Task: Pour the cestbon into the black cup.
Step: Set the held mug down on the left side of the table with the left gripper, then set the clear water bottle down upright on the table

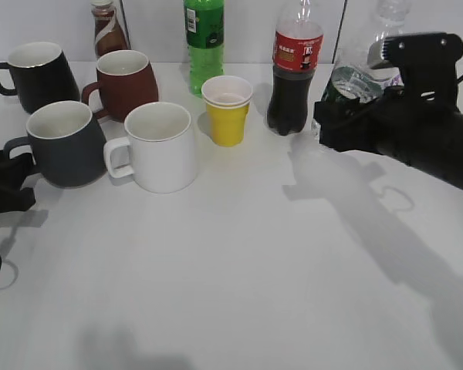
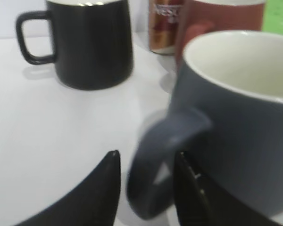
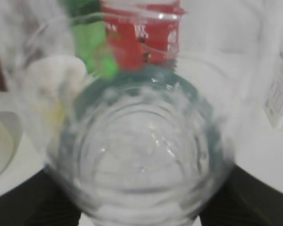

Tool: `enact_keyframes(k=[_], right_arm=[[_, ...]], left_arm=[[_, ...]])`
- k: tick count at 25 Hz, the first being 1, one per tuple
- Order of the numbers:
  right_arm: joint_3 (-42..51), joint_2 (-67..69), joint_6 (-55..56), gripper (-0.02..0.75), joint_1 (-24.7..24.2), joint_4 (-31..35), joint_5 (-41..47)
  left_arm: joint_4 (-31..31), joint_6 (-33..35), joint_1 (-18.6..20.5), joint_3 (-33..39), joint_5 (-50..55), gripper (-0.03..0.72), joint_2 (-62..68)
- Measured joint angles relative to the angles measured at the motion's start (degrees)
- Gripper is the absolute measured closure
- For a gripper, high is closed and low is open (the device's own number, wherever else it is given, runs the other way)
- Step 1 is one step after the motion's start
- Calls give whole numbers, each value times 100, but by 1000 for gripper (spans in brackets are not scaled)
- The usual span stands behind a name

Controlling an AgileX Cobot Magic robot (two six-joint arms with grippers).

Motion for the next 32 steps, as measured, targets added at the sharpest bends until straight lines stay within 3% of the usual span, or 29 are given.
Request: enact_keyframes(k=[6, 17, 22, 27, 32], right_arm=[[0, 218, 0, 279, 0, 49, -108], [262, 1178, 0, 279, 0, 79, -1077], [347, 1296, 0, 276, 0, -506, -1166], [349, 1296, 0, 160, 0, -614, -1002], [360, 1296, 0, 134, 0, -614, -929]], left_arm=[[12, 0, 0, 152, -4, 398, -242], [-8, 0, 0, 601, -6, 398, -734], [-36, 0, 0, 664, -1, 398, -1038], [-30, 0, 0, 664, -7, 398, -1324], [0, 0, 0, 665, -13, 398, -1622]])
